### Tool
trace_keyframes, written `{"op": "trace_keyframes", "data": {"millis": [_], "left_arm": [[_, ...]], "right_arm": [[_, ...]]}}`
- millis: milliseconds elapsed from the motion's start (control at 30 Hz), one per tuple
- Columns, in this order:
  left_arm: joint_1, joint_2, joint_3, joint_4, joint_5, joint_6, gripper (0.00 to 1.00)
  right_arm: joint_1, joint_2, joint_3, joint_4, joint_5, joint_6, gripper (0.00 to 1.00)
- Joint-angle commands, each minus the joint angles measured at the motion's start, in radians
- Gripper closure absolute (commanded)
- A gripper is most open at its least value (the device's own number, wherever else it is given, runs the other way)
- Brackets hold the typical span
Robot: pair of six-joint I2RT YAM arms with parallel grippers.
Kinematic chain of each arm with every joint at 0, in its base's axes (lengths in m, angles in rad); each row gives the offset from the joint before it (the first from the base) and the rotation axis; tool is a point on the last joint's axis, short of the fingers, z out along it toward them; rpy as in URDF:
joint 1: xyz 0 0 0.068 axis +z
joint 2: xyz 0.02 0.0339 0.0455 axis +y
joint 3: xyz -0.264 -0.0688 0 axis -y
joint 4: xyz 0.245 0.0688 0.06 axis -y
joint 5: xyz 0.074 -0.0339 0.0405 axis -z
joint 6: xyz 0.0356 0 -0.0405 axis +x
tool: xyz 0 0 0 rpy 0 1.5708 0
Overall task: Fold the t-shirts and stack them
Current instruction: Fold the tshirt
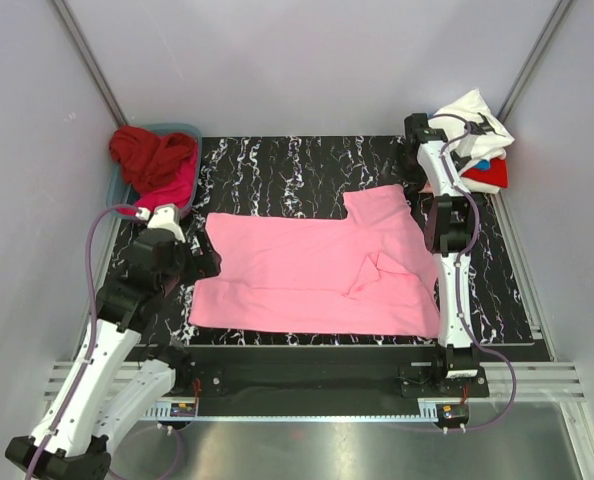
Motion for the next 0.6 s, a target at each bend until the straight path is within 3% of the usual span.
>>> {"op": "trace_keyframes", "data": {"millis": [0, 100, 133, 200, 333, 500, 567], "left_arm": [[0.016, -0.022, -0.009, 0.047, 0.008, 0.018, 0.01], [0.036, -0.017, -0.011, 0.053, 0.023, 0.022, 0.01], [0.042, -0.014, -0.012, 0.055, 0.028, 0.024, 0.01], [0.06, -0.007, -0.012, 0.056, 0.042, 0.025, 0.01], [0.071, -0.002, -0.014, 0.056, 0.046, 0.027, 0.01], [0.094, 0.042, -0.031, 0.087, 0.052, 0.044, 0.01], [0.102, 0.101, -0.005, 0.105, 0.062, 0.056, 0.01]], "right_arm": [[-0.008, 0.048, 0.035, -0.04, 0.043, -0.011, 0.23], [0.005, 0.053, 0.011, -0.029, 0.033, -0.01, 0.43], [0.01, 0.047, -0.007, -0.026, 0.033, -0.01, 0.55], [0.024, 0.038, -0.029, -0.008, 0.032, -0.01, 0.62], [0.033, 0.005, -0.078, 0.017, 0.026, -0.008, 1.0], [0.038, -0.112, -0.165, 0.054, 0.038, 0.001, 1.0], [0.044, -0.241, -0.297, 0.127, 0.055, 0.009, 1.0]]}}
